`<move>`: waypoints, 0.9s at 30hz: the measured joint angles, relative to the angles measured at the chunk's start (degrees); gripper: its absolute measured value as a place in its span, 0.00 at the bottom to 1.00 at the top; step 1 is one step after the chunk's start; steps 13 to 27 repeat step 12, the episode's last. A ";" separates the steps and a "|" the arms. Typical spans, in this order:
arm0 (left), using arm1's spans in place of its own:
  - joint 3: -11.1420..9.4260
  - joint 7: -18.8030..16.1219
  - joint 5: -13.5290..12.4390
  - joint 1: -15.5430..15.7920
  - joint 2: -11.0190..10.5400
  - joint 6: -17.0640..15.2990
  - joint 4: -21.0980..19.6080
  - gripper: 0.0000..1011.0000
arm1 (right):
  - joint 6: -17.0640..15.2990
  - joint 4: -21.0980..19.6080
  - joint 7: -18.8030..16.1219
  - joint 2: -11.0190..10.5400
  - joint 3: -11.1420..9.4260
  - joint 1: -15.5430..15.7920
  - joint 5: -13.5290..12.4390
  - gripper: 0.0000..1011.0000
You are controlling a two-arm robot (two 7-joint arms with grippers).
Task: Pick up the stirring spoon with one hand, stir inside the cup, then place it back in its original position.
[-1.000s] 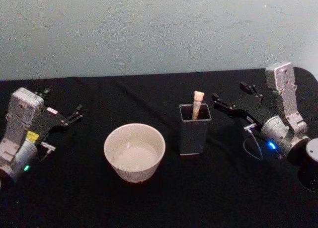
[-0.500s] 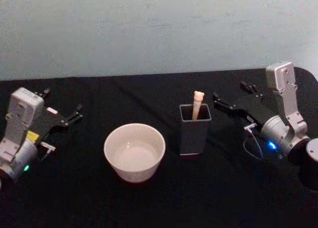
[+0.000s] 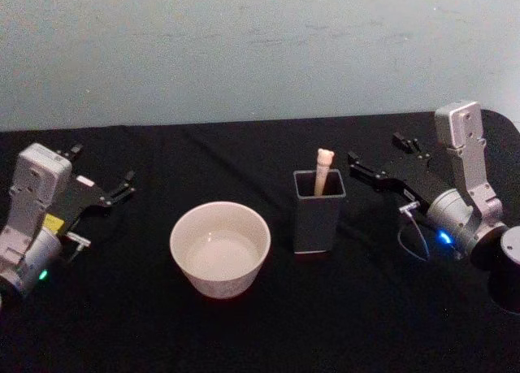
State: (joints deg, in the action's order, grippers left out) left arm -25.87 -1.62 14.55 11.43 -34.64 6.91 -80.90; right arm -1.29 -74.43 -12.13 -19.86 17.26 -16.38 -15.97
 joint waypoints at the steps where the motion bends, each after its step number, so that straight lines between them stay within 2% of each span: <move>1: 0.00 0.00 0.00 0.00 0.00 0.00 0.00 0.99 | 0.00 0.00 0.00 0.00 0.00 0.00 0.00 0.99; 27: 0.00 0.00 0.00 0.00 0.00 0.00 0.00 0.99 | 0.00 0.00 0.00 0.00 0.00 0.00 0.00 0.99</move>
